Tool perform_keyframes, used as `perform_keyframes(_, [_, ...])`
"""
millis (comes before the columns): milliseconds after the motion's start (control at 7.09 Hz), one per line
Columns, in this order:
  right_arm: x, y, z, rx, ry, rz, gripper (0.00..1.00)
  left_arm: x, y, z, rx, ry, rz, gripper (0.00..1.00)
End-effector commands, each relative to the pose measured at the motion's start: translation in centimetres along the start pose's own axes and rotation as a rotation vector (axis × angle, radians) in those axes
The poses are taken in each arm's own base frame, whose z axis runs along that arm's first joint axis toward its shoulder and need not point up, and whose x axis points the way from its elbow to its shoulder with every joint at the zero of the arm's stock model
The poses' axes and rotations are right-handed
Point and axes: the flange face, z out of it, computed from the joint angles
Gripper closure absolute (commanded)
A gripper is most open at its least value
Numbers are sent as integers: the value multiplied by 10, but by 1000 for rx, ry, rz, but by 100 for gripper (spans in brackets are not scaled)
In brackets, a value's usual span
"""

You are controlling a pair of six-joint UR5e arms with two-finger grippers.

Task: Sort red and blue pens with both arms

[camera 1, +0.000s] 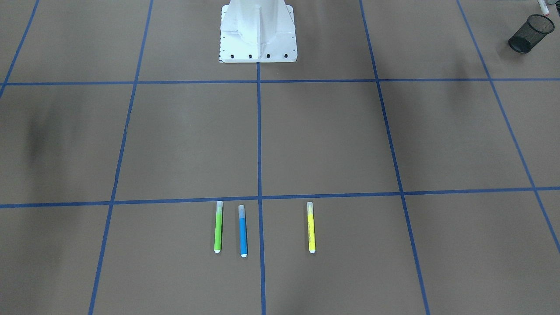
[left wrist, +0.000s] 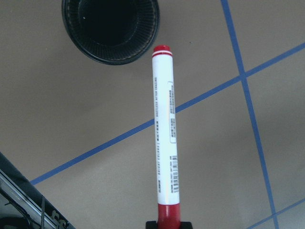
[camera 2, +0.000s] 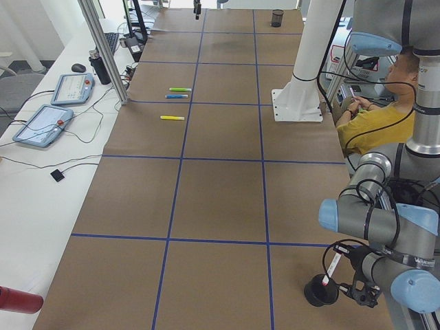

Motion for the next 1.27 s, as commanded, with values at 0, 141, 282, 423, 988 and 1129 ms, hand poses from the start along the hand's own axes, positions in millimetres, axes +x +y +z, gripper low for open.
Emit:
perform_keyframes(0, [-2, -1, -1, 2, -1, -4, 0, -16, -28, 11, -57, 14, -45, 100])
perform_keyframes(141, [-2, -1, -1, 3, 0, -5, 0, -23, -32, 19, -78, 18, -60, 100])
perform_keyframes(282, [-2, -1, -1, 4, 0, -6, 0, -28, -37, 25, -97, 22, -74, 100])
perform_keyframes(423, [-2, -1, -1, 4, 0, -6, 0, -29, -47, 22, -105, 23, -82, 100])
perform_keyframes(988, [-4, -2, -3, 9, -1, -10, 0, -27, -66, 15, -112, 26, -86, 1])
perform_keyframes(1129, [-4, -2, -2, 8, -1, -9, 0, -25, -66, 12, -108, 23, -82, 0])
